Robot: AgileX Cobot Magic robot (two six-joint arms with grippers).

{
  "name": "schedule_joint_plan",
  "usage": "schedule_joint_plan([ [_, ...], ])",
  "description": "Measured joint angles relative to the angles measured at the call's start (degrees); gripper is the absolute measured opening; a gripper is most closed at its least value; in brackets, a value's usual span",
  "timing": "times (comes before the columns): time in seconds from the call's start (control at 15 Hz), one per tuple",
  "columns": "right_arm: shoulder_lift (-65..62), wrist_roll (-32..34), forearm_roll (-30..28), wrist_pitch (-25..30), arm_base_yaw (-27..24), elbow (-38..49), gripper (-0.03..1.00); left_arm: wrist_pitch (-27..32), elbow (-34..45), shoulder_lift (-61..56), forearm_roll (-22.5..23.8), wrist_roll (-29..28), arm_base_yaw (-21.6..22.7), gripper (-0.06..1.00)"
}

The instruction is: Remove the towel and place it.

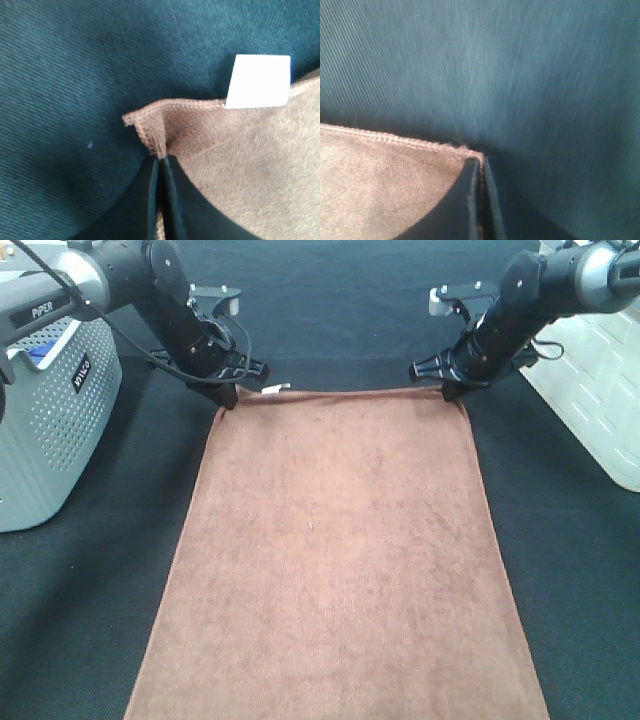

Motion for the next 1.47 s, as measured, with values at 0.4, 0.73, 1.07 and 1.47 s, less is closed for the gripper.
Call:
schedule_joint_plan([
  [0.4,0.06,-0.17,0.4,-5.5,-0.11,-2.98,0.01,-6.59,-3.15,-0.46,0.92,0.0,0.86,0.01],
  [0.73,0.17,-0.29,0.57,-15.3,-0.11,-2.98,0.01,-14.5,-3.15,-0.46,0.92,0.06,1.49,0.01],
  [1.07,5.1,-1.78,0.52,-18.85,-0.11,-8.02,0.01,-22.63,-3.15,2.41,1.49,1.66,1.49,0.01],
  [1.47,8.71,-1.78,0.92,-19.54,-0.29,-11.34,0.01,-29.68,-3.15,3.04,1.6,1.78,1.49,0.01],
])
